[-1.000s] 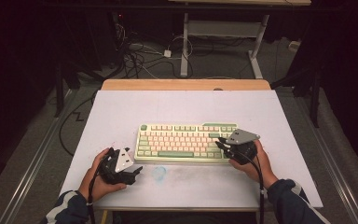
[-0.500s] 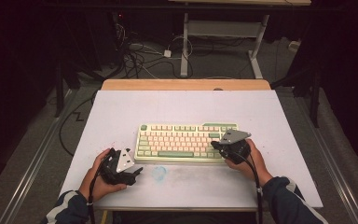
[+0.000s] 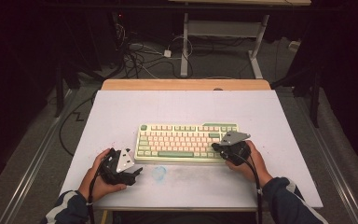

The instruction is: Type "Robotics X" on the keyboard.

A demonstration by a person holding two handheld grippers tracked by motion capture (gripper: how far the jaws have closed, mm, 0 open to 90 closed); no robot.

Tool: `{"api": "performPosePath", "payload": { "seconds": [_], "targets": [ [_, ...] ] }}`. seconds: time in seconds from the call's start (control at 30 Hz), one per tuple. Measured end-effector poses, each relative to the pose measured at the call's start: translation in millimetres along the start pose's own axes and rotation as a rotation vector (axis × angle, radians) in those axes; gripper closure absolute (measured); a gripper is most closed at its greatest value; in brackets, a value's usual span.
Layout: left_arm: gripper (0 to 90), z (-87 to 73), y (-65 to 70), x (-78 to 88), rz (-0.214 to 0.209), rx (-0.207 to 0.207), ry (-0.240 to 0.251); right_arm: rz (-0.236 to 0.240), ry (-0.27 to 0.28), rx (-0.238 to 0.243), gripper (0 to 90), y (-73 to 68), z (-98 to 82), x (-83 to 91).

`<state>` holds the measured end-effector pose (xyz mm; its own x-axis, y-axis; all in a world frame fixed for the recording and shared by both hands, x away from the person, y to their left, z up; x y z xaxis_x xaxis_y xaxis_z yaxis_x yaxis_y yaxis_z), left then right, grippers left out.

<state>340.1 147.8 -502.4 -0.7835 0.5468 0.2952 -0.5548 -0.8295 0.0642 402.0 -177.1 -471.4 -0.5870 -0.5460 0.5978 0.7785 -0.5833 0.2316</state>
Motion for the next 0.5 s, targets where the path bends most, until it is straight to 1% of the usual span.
{"api": "performPosePath", "payload": {
  "seconds": [0.07, 0.17, 0.23, 0.3, 0.4, 0.43, 0.5],
  "targets": [
    [20.7, 2.3, -1.2, 1.8, 0.001, 0.003, 0.005, 0.000, -0.011, 0.004, 90.0, -0.9, -2.2, -0.9],
    [23.6, 5.4, -3.0, 4.0, 0.004, 0.009, 0.019, -0.001, -0.006, 0.005, 90.0, -1.1, -3.3, -0.4],
    [27.5, 5.5, -4.9, 3.7, 0.022, 0.002, 0.012, -0.003, -0.003, -0.001, 90.0, -0.9, -4.0, -0.3],
    [31.5, 5.1, -6.7, 3.3, 0.036, 0.004, 0.001, -0.005, 0.002, 0.002, 90.0, -1.0, -4.4, -0.4],
    [40.6, 7.7, -7.4, 5.6, 0.026, 0.016, -0.001, -0.011, 0.004, 0.001, 90.0, -2.1, -4.8, -0.4],
    [45.0, 9.0, -7.6, 6.4, 0.025, 0.014, -0.001, -0.011, 0.005, 0.001, 90.0, -2.1, -5.0, -0.4],
    [53.6, 12.7, -8.1, 8.0, 0.021, 0.031, 0.003, -0.011, 0.008, 0.000, 90.0, -1.8, -5.4, -0.3]
  ]
}}
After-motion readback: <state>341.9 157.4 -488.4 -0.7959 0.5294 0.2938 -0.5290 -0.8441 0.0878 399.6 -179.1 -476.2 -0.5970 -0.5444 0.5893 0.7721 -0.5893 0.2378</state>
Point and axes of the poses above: each handheld gripper's, and its own axes: x roughly backward along the jaws, z roughly out of its top, y roughly to its right, the point moved 3 cm from there along -x, roughly forward along the jaws, and after that the axes turned 5 degrees about y, right-handed, at the moved point
